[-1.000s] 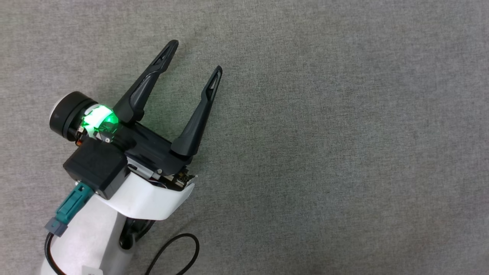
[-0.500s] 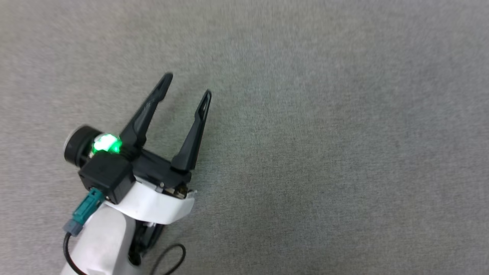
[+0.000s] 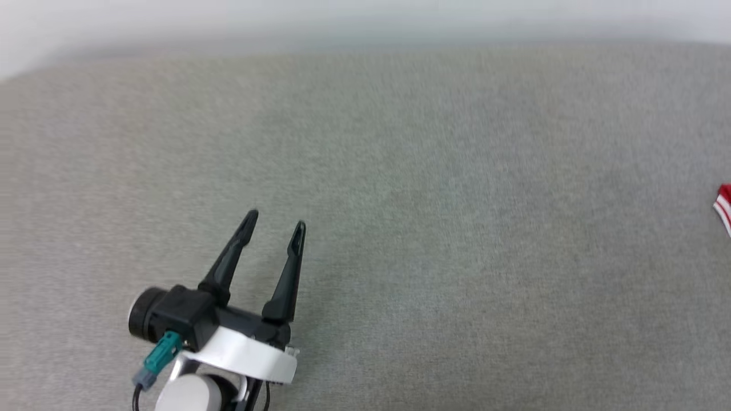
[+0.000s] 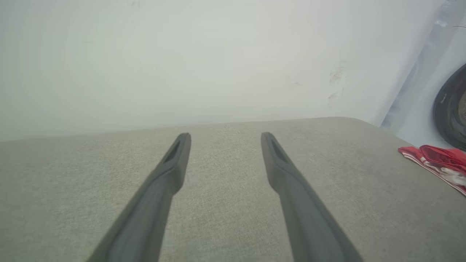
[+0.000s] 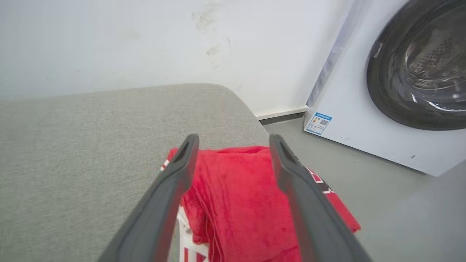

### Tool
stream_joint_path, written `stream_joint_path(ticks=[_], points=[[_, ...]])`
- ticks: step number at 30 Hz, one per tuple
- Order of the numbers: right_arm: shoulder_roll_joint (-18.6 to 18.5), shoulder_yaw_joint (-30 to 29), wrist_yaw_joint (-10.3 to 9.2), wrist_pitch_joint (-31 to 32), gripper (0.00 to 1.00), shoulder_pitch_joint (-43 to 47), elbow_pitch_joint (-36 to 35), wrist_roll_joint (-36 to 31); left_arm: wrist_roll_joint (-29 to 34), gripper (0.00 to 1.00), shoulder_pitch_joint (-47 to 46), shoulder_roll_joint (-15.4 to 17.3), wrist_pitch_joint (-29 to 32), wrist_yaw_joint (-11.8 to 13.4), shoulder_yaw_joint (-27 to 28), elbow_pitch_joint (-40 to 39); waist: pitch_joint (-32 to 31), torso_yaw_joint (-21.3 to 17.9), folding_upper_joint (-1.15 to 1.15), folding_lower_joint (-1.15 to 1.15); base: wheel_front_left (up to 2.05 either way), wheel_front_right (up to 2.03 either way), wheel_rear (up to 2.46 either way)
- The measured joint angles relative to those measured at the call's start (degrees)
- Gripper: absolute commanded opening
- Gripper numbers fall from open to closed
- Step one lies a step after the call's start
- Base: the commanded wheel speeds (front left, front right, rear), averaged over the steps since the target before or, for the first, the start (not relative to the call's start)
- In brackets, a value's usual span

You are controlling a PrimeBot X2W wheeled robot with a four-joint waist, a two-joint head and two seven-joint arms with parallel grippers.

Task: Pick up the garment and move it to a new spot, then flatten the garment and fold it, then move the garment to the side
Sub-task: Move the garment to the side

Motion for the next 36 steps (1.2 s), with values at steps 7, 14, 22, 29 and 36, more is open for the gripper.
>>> stream_joint_path(ticks=[7, 14, 22, 29, 36], points=[[4.05, 4.80, 0.00, -1.65, 1.00, 4.95, -3.63, 0.57, 0.10, 1.00, 4.09, -1.09, 0.00, 1.05, 1.92, 2.05, -5.82, 2.12, 0.00, 0.00, 0.00, 0.00, 0.00], [9.25, 11.13, 0.00, -0.43, 1.00, 9.62, -9.84, -0.36, 0.43, 1.00, 6.09, -1.75, 0.00, 2.19, 4.01, 3.76, -9.76, 4.27, 0.00, 0.01, 0.00, 0.00, 0.00], [14.12, 18.34, 0.00, 1.77, 1.00, 15.48, -16.64, -0.77, 1.36, 1.00, 8.36, -1.14, 0.00, 2.79, 5.68, 6.49, -13.81, 5.63, 0.00, 0.01, 0.00, 0.00, 0.00], [15.97, 21.13, 0.00, 3.31, 1.00, 20.69, -23.36, -0.40, 2.00, 1.00, 9.50, -0.98, 0.00, 2.93, 6.12, 7.78, -15.73, 5.73, 0.00, 0.02, 0.00, 0.00, 0.00], [16.50, 21.12, 0.00, 4.77, 1.00, 25.20, -28.03, 0.20, 2.37, 1.00, 10.06, -1.18, 0.00, 2.72, 6.69, 9.18, -16.55, 4.94, 0.00, 0.02, 0.00, 0.00, 0.00]])
